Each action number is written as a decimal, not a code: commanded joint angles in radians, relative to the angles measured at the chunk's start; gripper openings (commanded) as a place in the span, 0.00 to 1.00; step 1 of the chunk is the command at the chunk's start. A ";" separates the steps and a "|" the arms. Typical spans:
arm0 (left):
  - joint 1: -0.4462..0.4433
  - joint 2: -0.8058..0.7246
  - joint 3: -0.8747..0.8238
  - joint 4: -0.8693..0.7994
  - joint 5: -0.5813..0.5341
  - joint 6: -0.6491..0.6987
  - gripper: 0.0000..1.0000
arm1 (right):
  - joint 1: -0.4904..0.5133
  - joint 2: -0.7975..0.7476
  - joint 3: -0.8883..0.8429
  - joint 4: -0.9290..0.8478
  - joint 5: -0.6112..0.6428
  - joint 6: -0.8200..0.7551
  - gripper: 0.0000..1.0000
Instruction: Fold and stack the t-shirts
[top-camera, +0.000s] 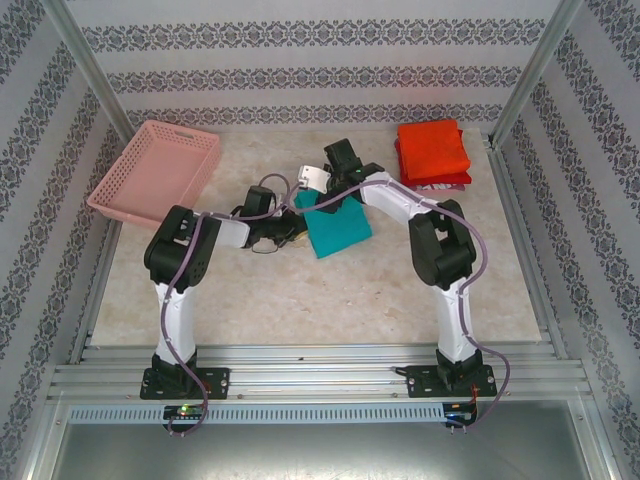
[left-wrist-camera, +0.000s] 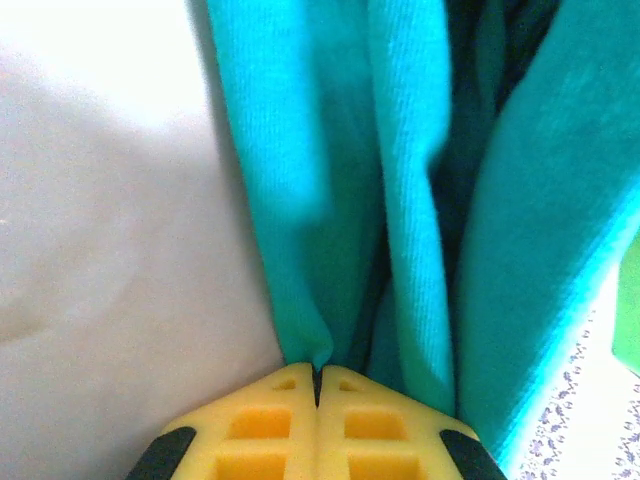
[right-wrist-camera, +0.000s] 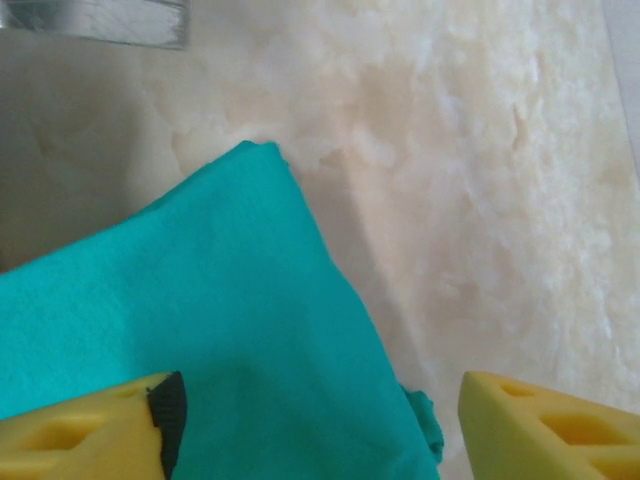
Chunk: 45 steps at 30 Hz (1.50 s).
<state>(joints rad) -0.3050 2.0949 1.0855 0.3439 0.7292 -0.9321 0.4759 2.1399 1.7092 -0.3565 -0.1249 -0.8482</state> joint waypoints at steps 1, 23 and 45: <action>0.059 -0.008 -0.107 -0.131 -0.126 -0.002 0.03 | -0.022 -0.116 -0.080 0.155 -0.036 0.117 0.74; 0.072 -0.354 -0.333 -0.058 -0.338 0.006 0.71 | -0.153 -0.043 -0.217 0.080 -0.360 1.188 0.64; -0.004 -0.296 -0.179 -0.142 -0.274 0.113 0.89 | -0.058 -0.408 -0.708 0.384 -0.026 1.510 0.73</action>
<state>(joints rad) -0.2874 1.7794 0.8673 0.2451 0.4393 -0.8700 0.4614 1.7477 1.0168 -0.0074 -0.2306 0.6228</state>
